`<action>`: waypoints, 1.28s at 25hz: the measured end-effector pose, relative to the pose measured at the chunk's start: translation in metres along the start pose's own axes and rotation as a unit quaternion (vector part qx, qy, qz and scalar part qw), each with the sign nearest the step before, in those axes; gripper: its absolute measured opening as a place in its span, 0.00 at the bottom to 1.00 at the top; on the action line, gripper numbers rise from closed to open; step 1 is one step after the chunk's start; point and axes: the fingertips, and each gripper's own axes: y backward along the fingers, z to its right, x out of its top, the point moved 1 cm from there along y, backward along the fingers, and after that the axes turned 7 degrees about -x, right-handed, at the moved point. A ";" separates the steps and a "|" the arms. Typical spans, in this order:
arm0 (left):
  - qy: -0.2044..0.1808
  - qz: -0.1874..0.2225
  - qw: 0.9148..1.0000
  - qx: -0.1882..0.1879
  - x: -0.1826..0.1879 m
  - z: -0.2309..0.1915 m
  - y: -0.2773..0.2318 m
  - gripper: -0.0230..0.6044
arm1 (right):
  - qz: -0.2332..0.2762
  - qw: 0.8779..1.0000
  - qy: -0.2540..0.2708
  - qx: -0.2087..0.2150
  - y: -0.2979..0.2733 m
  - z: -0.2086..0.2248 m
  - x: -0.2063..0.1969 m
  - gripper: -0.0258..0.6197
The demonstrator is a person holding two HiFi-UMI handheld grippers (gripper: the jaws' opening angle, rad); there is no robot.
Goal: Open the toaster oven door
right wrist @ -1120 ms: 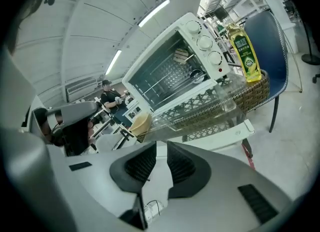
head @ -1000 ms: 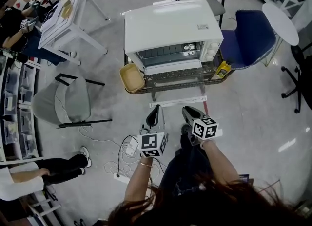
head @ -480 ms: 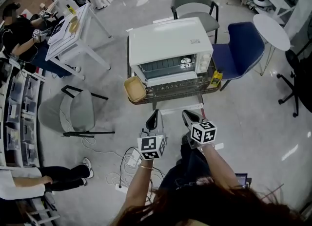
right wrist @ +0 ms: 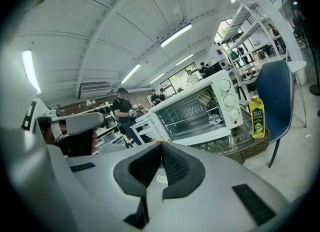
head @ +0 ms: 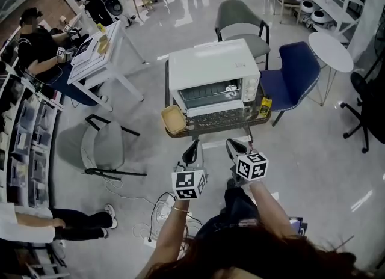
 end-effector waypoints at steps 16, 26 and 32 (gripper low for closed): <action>-0.023 0.029 0.999 -0.034 0.043 0.025 0.037 0.06 | 0.052 0.996 0.072 -0.002 0.039 -0.039 0.049 0.04; -0.020 0.039 0.998 -0.036 0.068 0.029 0.050 0.06 | 0.065 0.993 0.099 -0.022 0.060 -0.055 0.077 0.04; -0.021 0.036 0.999 -0.031 0.078 0.035 0.044 0.06 | 0.081 0.990 0.111 -0.022 0.072 -0.056 0.104 0.04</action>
